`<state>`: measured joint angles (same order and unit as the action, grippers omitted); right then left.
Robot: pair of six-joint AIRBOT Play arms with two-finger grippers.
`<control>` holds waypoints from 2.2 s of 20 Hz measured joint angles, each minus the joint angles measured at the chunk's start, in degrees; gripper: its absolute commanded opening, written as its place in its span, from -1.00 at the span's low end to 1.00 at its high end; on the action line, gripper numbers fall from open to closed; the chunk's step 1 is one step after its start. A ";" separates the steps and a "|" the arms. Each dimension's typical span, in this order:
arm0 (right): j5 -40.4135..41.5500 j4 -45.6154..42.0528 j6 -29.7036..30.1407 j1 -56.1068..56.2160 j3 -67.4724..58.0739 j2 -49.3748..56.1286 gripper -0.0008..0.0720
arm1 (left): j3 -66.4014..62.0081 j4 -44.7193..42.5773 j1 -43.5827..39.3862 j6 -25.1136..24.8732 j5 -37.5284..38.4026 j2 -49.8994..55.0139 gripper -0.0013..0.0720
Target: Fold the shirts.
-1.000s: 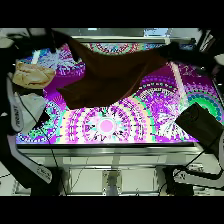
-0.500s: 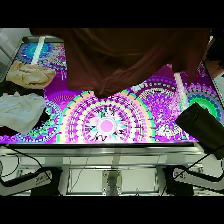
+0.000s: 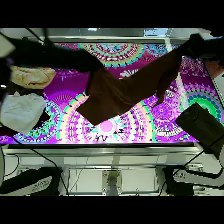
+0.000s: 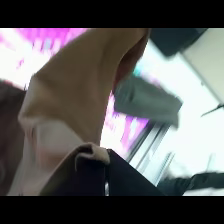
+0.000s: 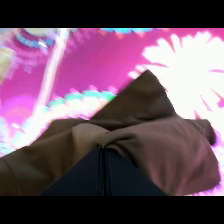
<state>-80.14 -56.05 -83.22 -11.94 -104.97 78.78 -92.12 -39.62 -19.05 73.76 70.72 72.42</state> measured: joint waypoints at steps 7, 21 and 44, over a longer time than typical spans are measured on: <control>3.08 -17.33 -1.57 0.79 8.61 2.45 -0.91 | 10.82 3.72 -15.91 -2.34 -8.31 11.74 -0.94; 7.61 -26.08 -4.35 0.09 11.74 4.83 0.08 | -6.45 2.71 1.51 -2.71 -22.86 19.67 0.74; 26.67 19.74 -7.32 10.36 72.85 -17.27 0.08 | 9.07 -9.44 22.88 8.13 3.61 20.50 0.73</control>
<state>-53.47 -36.32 -90.54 -1.58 -32.12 61.52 -83.05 -49.06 3.84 81.89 74.32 92.92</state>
